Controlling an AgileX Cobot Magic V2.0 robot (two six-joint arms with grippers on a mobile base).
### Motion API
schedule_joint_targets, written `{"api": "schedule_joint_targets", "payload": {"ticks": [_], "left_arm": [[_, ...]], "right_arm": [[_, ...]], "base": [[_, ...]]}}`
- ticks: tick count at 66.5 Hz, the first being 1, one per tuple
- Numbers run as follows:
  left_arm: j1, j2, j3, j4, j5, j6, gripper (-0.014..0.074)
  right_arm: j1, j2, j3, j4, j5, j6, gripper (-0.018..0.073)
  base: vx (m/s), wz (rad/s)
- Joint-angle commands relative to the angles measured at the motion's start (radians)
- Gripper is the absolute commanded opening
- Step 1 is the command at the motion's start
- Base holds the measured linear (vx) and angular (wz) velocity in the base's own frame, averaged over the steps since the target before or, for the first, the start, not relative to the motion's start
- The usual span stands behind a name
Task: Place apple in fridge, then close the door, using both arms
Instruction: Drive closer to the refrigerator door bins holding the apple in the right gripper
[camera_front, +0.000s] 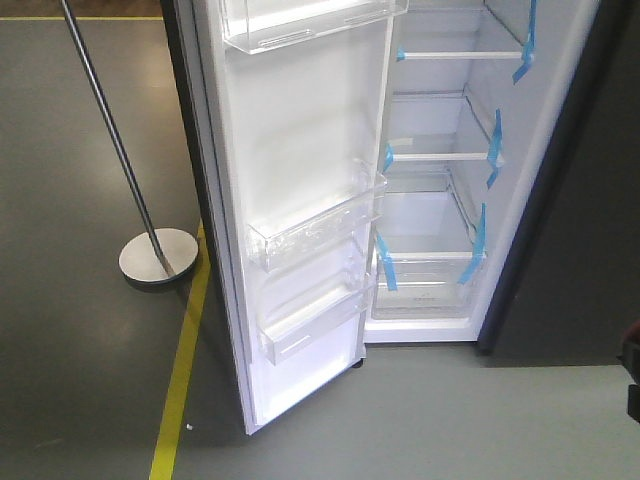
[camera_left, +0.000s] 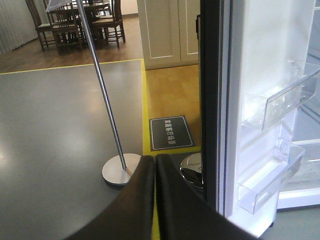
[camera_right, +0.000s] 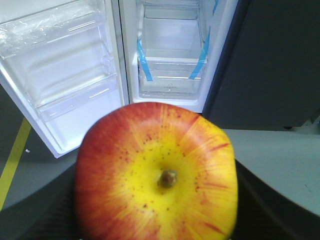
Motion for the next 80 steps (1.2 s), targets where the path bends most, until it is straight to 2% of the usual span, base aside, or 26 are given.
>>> {"api": "schedule_joint_targets", "payload": {"ticks": [1, 80], "left_arm": [[-0.006, -0.014, 0.019, -0.005, -0.072, -0.004, -0.0006], [-0.006, -0.014, 0.019, -0.005, -0.072, -0.004, -0.0006]], "right_arm": [[0.001, 0.006, -0.03, -0.015, -0.072, -0.013, 0.0153], [0.001, 0.006, -0.03, -0.015, -0.071, -0.013, 0.0153]], "base": [[0.06, 0.04], [0.04, -0.01]]}}
